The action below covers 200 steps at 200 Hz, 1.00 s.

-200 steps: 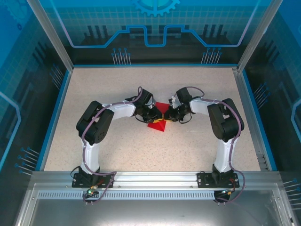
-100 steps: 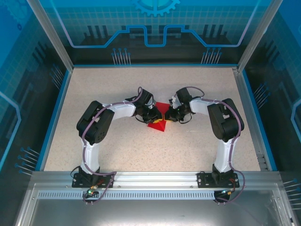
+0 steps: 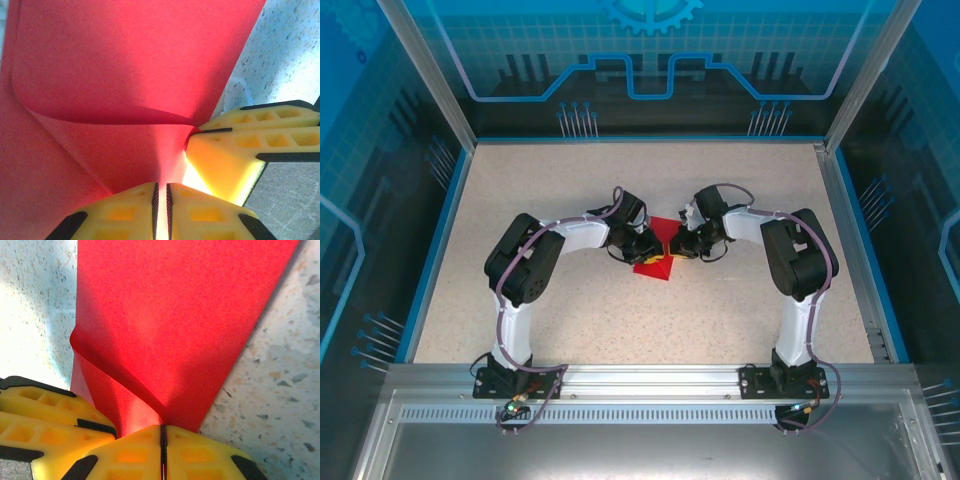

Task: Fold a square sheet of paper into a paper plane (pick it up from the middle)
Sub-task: Fold the triangle a second time at the center of the table.

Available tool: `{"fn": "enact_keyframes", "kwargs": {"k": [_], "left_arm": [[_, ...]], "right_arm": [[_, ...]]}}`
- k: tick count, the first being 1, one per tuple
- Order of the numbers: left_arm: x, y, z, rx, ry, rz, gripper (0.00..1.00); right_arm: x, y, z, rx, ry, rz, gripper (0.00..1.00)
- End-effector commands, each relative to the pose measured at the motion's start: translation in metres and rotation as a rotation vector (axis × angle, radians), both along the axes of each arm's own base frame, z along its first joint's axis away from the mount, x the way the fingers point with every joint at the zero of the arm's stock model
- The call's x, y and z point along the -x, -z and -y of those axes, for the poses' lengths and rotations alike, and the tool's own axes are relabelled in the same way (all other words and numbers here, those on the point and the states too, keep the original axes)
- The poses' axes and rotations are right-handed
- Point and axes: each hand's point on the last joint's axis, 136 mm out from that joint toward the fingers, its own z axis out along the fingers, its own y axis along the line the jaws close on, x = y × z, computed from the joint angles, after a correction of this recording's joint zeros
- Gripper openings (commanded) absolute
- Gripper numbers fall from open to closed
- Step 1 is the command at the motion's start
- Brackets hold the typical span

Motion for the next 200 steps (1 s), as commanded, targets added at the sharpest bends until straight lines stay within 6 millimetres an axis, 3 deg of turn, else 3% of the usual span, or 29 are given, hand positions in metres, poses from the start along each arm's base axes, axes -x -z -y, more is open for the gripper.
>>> {"fn": "enact_keyframes", "kwargs": {"k": [1, 139, 200], "left_arm": [[0.006, 0.01, -0.003, -0.035, 0.009, -0.028, 0.15], [0.011, 0.02, -0.011, -0.084, 0.011, -0.055, 0.15], [0.013, 0.023, -0.012, -0.094, 0.013, -0.065, 0.15]], "right_arm": [[0.0, 0.004, -0.004, 0.018, -0.019, -0.003, 0.09], [0.002, 0.007, 0.0, 0.04, -0.012, -0.013, 0.09], [-0.005, -0.009, 0.005, 0.065, 0.01, 0.028, 0.16]]}}
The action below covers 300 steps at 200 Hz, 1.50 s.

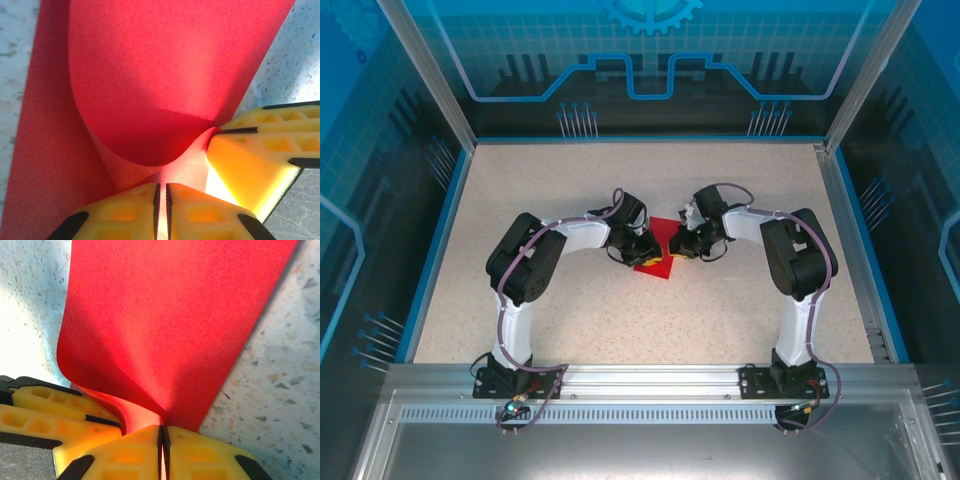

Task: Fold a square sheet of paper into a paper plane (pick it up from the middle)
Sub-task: Fold the triangle a second time at the center of the table.

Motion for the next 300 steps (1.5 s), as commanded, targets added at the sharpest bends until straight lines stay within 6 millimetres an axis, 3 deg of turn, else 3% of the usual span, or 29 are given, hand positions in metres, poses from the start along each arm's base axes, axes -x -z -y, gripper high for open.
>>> {"fn": "enact_keyframes", "kwargs": {"k": [1, 40, 75, 89, 126, 194, 257, 300], "left_arm": [[0.009, 0.014, -0.007, -0.06, 0.016, -0.043, 0.15], [0.011, 0.016, -0.008, -0.07, 0.017, -0.054, 0.15], [0.01, 0.016, -0.008, -0.073, 0.016, -0.053, 0.15], [0.011, 0.016, -0.008, -0.074, 0.016, -0.054, 0.15], [0.012, 0.019, -0.009, -0.078, 0.013, -0.061, 0.15], [0.01, 0.017, -0.008, -0.071, 0.014, -0.055, 0.15], [-0.017, -0.028, 0.01, 0.035, 0.017, 0.083, 0.15], [-0.017, 0.004, -0.01, -0.093, -0.018, 0.041, 0.14]], "right_arm": [[-0.003, -0.009, 0.004, 0.054, 0.007, 0.031, 0.17], [-0.013, -0.029, 0.024, 0.178, 0.048, 0.147, 0.23], [-0.005, -0.041, 0.002, 0.161, -0.033, 0.18, 0.2], [0.0, -0.037, -0.008, 0.146, -0.062, 0.16, 0.17], [0.006, -0.019, -0.014, 0.121, -0.059, 0.094, 0.12], [0.011, 0.013, -0.004, 0.144, -0.023, 0.008, 0.09], [0.023, 0.032, 0.017, 0.221, -0.032, -0.036, 0.08], [0.026, 0.041, 0.022, 0.251, -0.035, -0.056, 0.08]]}}
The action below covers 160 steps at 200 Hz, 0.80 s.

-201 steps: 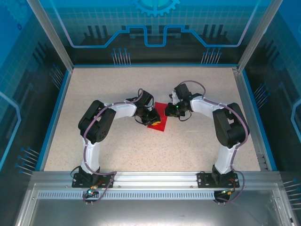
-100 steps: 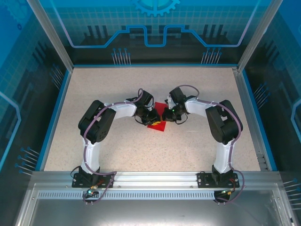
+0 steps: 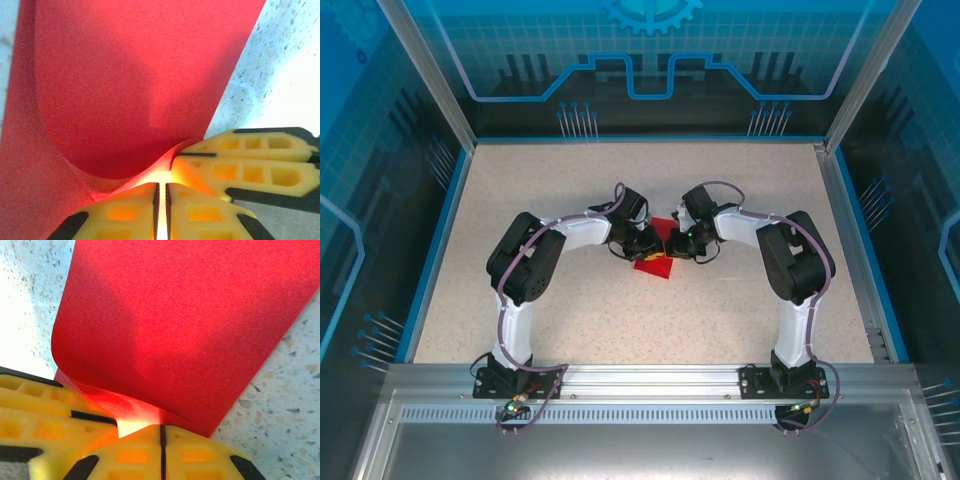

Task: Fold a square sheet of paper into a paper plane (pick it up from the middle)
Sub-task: Fold the triangle a second time at the center of the table.

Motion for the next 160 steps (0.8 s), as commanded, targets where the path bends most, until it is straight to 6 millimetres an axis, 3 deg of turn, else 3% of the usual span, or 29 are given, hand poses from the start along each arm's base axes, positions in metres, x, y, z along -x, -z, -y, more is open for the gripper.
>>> {"fn": "enact_keyframes", "kwargs": {"k": [1, 68, 160], "left_arm": [[-0.003, 0.016, -0.014, -0.087, -0.024, -0.008, 0.14], [0.001, 0.035, -0.031, -0.162, -0.041, -0.04, 0.14], [-0.02, 0.028, -0.048, -0.142, -0.114, -0.035, 0.16]], "right_arm": [[0.02, 0.039, 0.029, 0.13, 0.016, -0.102, 0.08], [0.025, 0.05, 0.041, 0.207, 0.004, -0.12, 0.07], [0.028, 0.056, 0.049, 0.25, 0.004, -0.129, 0.07]]}}
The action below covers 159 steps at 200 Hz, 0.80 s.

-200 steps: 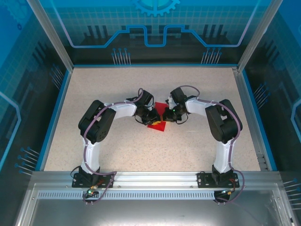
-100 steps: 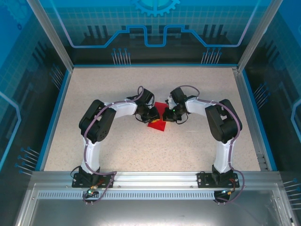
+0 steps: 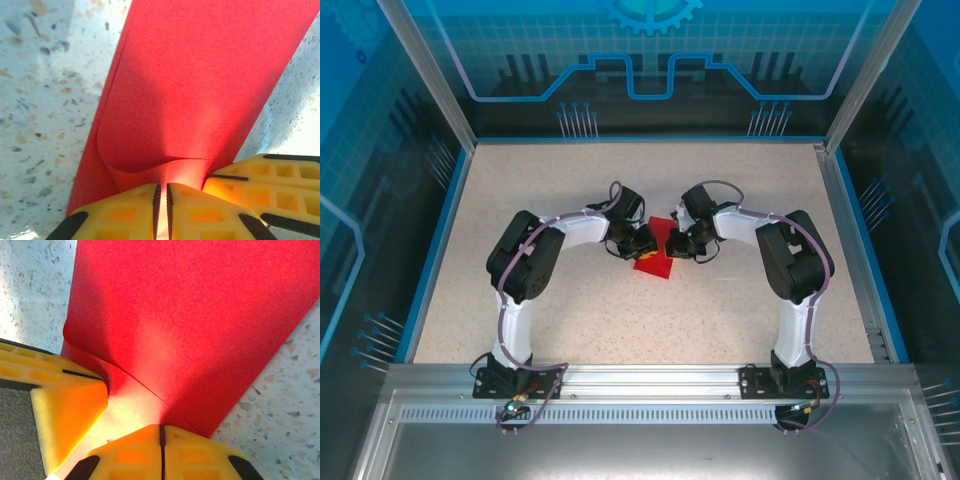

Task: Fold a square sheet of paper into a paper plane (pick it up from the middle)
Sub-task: Fold the triangle a second time at the center of the table.

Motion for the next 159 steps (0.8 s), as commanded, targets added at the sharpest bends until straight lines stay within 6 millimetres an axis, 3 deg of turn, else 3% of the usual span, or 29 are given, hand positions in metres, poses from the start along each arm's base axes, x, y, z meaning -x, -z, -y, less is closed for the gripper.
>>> {"fn": "enact_keyframes", "kwargs": {"k": [1, 105, 159], "left_arm": [[-0.011, 0.016, -0.026, -0.073, -0.063, -0.026, 0.16], [-0.039, 0.015, -0.049, -0.089, -0.115, 0.012, 0.16], [-0.062, -0.016, -0.052, -0.107, -0.083, 0.104, 0.17]], "right_arm": [[0.028, 0.054, 0.047, 0.232, 0.029, -0.127, 0.07], [0.03, 0.056, 0.046, 0.231, 0.026, -0.134, 0.06], [0.029, 0.055, 0.045, 0.226, 0.022, -0.132, 0.07]]}}
